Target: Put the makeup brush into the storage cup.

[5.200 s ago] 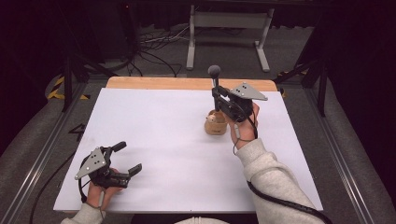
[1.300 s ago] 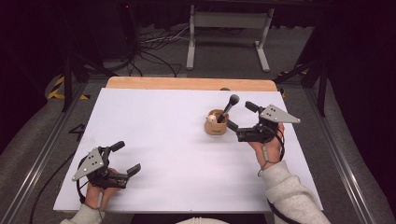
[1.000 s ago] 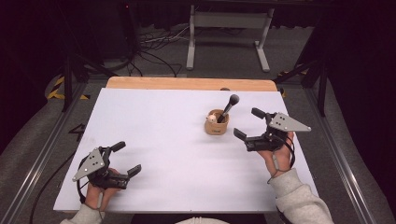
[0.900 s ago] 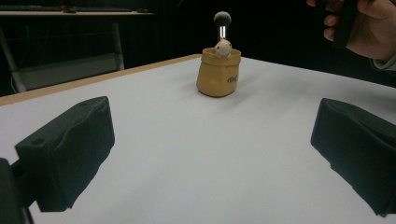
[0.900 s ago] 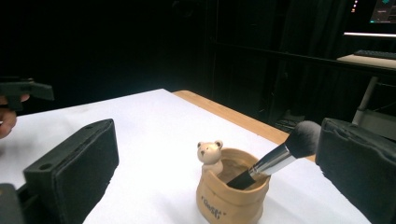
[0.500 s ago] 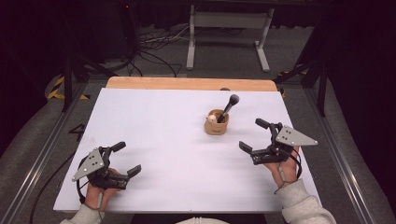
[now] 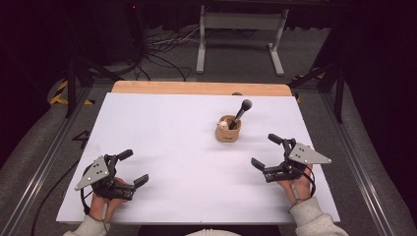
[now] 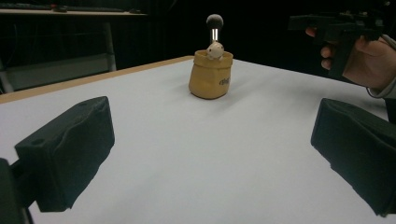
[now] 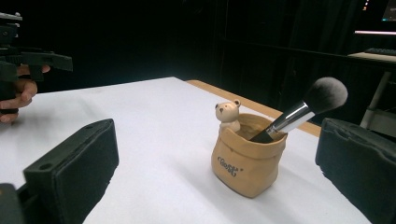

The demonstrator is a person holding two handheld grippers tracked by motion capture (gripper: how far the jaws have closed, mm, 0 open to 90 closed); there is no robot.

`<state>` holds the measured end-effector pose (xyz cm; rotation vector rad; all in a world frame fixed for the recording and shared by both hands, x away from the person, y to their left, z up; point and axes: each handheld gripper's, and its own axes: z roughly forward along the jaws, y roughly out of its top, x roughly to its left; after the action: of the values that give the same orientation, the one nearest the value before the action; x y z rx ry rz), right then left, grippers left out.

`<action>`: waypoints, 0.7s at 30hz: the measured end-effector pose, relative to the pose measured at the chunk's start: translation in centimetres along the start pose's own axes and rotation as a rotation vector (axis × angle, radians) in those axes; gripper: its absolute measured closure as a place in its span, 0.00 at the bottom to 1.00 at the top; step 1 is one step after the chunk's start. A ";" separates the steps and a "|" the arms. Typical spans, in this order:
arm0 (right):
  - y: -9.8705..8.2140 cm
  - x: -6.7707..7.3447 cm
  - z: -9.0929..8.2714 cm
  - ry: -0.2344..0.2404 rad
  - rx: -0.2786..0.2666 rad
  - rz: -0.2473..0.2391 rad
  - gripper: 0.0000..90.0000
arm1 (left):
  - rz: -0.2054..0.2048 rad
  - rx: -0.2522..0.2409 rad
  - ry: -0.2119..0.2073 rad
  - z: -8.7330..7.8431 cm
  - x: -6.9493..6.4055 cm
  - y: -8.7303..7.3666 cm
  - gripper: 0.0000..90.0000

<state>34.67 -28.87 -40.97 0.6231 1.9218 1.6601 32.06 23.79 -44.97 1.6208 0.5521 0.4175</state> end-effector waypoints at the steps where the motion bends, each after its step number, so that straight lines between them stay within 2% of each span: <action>1: 0.0 0.0 0.0 0.000 0.000 0.000 0.00 | -0.001 -0.002 -0.003 0.0 0.0 0.0 0.00; 7: -0.7 0.1 -0.4 -0.021 0.000 0.003 0.00 | -0.009 -0.006 -0.009 0.0 0.0 0.0 0.00; 9: -1.1 0.3 -0.5 -0.023 -0.002 0.024 0.00 | -0.010 -0.006 -0.012 0.0 0.0 0.0 0.00; 14: -1.9 0.5 -0.7 -0.019 0.001 0.038 0.00 | -0.012 -0.010 -0.014 0.0 0.0 0.1 0.00; 21: -2.8 0.7 -0.5 -0.016 0.040 0.050 0.00 | -0.011 -0.012 -0.027 0.2 0.2 0.1 0.00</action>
<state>33.81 -29.14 -43.71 0.7038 1.9469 1.6456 32.32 23.70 -44.90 1.6095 0.5372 0.3900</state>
